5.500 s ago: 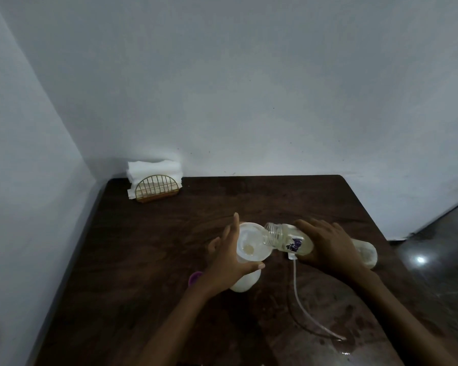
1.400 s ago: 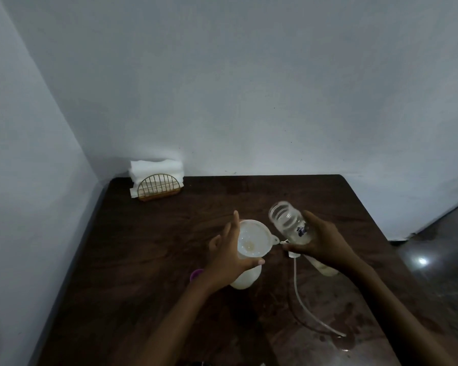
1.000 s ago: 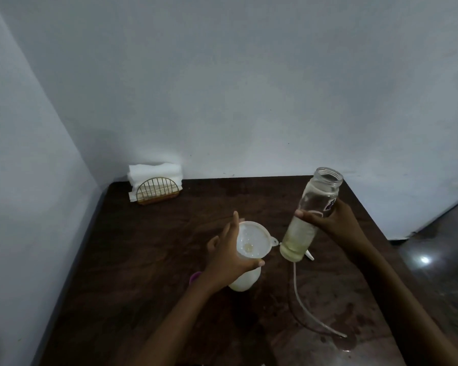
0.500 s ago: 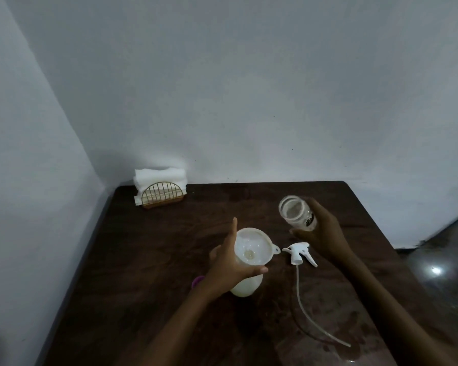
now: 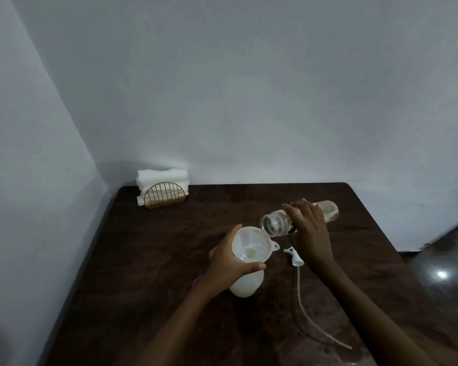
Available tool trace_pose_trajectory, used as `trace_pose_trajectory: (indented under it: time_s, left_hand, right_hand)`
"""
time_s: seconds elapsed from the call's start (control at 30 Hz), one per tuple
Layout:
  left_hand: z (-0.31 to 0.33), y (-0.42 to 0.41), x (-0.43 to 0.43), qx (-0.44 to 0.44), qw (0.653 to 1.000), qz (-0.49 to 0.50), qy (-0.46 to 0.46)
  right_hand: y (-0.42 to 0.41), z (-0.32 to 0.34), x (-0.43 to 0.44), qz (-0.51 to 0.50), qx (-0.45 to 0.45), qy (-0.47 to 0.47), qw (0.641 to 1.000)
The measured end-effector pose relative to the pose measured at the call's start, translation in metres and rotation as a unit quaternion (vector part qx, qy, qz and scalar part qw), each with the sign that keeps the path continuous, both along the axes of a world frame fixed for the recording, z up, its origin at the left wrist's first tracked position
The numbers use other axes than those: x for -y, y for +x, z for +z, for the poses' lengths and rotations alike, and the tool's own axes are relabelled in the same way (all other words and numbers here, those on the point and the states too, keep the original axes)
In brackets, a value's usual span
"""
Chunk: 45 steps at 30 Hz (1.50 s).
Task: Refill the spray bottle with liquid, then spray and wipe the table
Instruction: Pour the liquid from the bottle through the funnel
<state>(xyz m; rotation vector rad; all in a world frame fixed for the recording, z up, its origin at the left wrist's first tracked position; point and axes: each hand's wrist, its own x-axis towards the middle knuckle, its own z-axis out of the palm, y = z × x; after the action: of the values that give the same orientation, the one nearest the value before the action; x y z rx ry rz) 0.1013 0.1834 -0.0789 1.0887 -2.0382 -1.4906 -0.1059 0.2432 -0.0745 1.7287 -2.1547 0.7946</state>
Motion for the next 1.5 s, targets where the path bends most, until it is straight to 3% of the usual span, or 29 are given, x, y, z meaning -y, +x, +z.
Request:
trace_pose_trajectory:
  time_s: [0.8,1.5]
  left_hand:
    - [-0.009,-0.001,0.003,-0.005,1.000,0.002,-0.005]
    - [-0.011,-0.001,0.005,-0.002,1.000,-0.003,-0.009]
  right_hand:
    - [0.007,0.002,-0.001,-0.022,-0.045,-0.047,0.998]
    - [0.009,0.006,-0.003,-0.031,-0.072,-0.029,0.997]
